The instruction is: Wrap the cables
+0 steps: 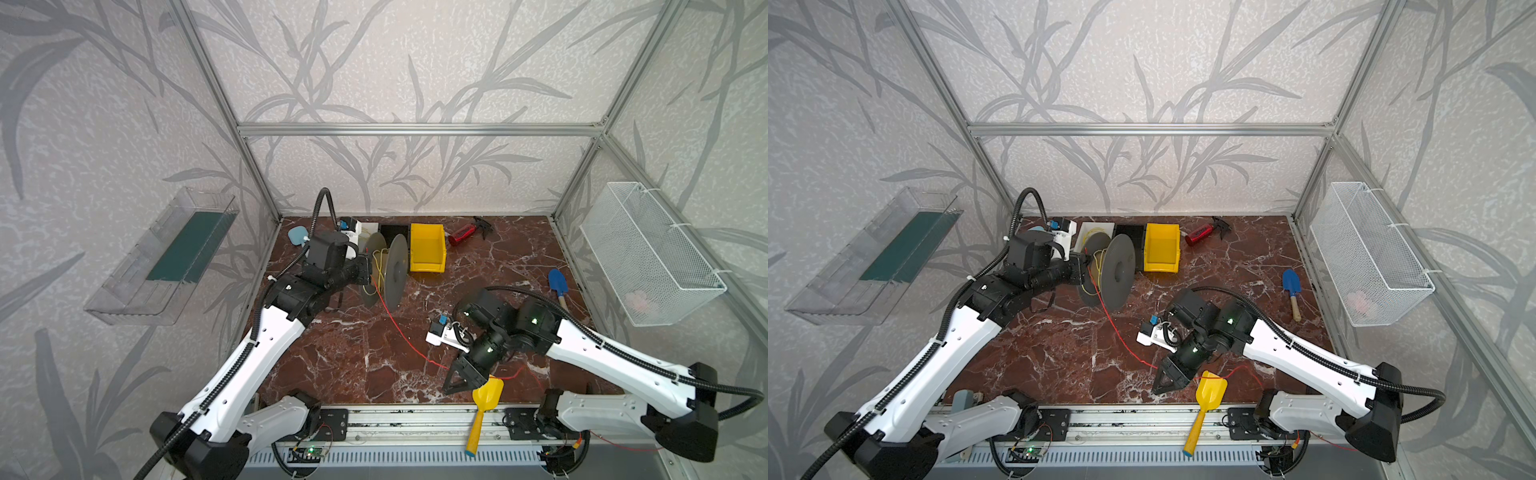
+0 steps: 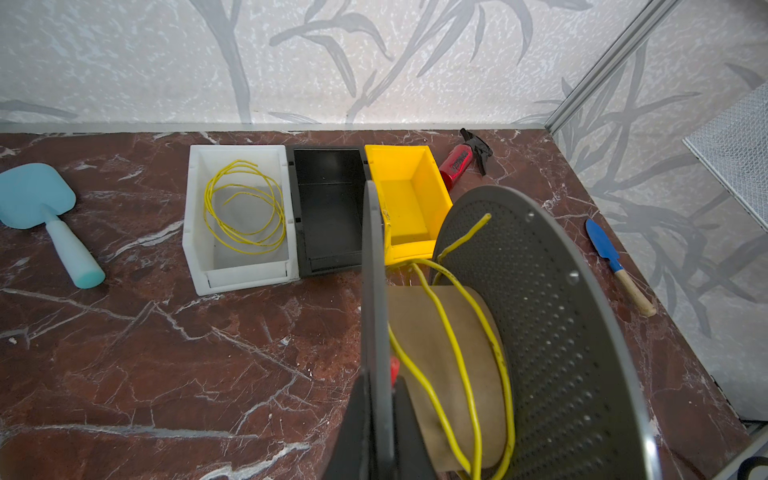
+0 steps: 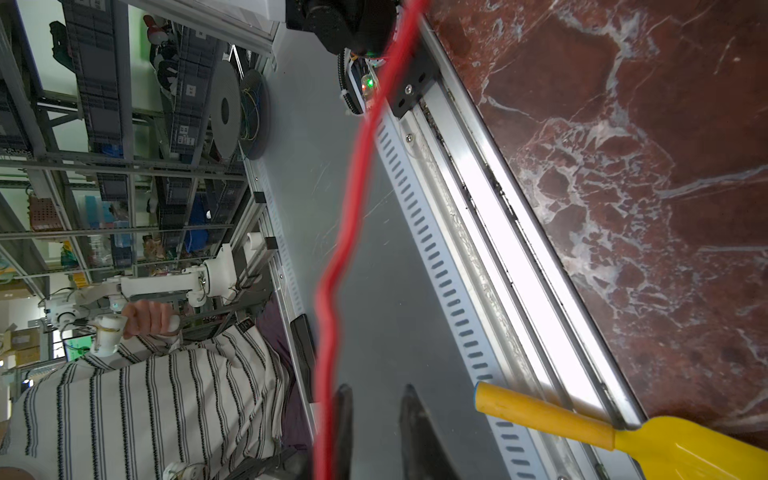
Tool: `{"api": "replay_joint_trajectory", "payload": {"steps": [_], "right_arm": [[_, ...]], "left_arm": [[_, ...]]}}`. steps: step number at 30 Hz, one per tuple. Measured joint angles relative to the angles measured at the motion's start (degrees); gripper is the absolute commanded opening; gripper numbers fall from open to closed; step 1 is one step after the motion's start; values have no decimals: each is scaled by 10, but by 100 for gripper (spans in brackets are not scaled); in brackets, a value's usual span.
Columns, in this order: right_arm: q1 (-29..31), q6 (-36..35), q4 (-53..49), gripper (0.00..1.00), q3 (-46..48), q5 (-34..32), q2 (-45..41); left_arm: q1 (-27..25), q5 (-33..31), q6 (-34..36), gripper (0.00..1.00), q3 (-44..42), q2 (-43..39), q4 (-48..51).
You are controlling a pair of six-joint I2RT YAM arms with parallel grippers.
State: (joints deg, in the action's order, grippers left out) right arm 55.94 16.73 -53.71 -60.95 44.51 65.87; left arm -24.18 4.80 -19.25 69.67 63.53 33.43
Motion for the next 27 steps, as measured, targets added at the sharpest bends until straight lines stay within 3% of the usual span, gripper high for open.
{"api": "replay_joint_trajectory", "payload": {"steps": [7, 15, 21, 27], "right_arm": [[-17, 16, 70, 0, 62, -78, -6], [-144, -19, 118, 0, 60, -112, 125], [-207, -61, 110, 0, -66, -139, 271], [-248, -93, 53, 0, -262, -159, 383]], "left_arm": [[99, 120, -99, 0, -37, -38, -41], [200, 304, -179, 0, -65, -84, -82], [209, 381, -146, 0, -73, -121, -62], [174, 353, -55, 0, -95, -159, 49]]}}
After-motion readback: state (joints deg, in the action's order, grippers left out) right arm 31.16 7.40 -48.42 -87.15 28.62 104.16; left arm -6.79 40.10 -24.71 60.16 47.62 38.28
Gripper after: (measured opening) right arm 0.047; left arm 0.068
